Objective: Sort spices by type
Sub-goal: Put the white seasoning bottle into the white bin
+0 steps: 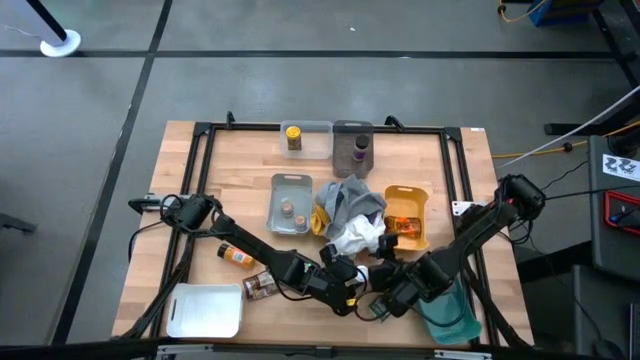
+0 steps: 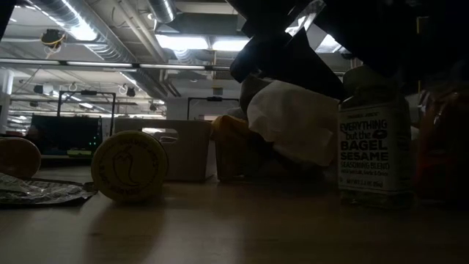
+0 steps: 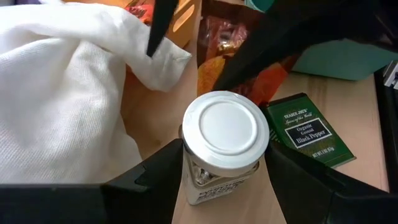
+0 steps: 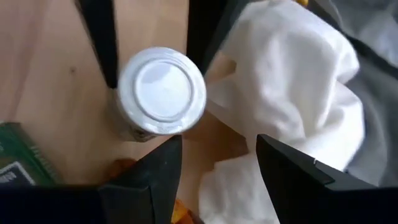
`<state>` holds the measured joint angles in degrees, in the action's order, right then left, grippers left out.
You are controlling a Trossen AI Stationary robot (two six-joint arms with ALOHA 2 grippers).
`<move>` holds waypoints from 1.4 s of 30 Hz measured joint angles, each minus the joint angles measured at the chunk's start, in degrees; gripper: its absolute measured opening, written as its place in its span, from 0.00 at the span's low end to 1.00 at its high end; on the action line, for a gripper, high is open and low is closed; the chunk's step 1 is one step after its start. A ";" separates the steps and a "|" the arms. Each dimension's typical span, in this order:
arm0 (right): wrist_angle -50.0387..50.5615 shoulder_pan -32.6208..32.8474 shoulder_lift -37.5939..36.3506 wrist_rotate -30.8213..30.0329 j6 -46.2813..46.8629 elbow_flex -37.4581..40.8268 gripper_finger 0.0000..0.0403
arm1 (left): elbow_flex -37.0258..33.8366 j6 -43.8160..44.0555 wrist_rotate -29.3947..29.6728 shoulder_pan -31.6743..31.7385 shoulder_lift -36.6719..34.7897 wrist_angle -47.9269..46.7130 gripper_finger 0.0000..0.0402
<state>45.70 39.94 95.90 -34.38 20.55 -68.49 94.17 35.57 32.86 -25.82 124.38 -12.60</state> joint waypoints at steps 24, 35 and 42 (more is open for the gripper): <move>-3.60 0.04 0.00 1.03 -3.20 0.13 0.51 | 0.00 -0.86 -4.61 1.61 0.24 0.40 0.52; -3.42 0.04 -0.02 2.04 -3.17 0.13 0.51 | -0.02 -1.06 -5.06 1.96 0.50 2.65 0.52; -3.49 0.04 -0.02 2.21 -3.14 0.13 0.51 | -0.02 -5.58 -5.13 2.03 0.52 2.93 0.51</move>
<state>42.21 39.99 95.88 -32.16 17.41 -68.36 94.15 29.99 27.73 -23.79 124.90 -9.67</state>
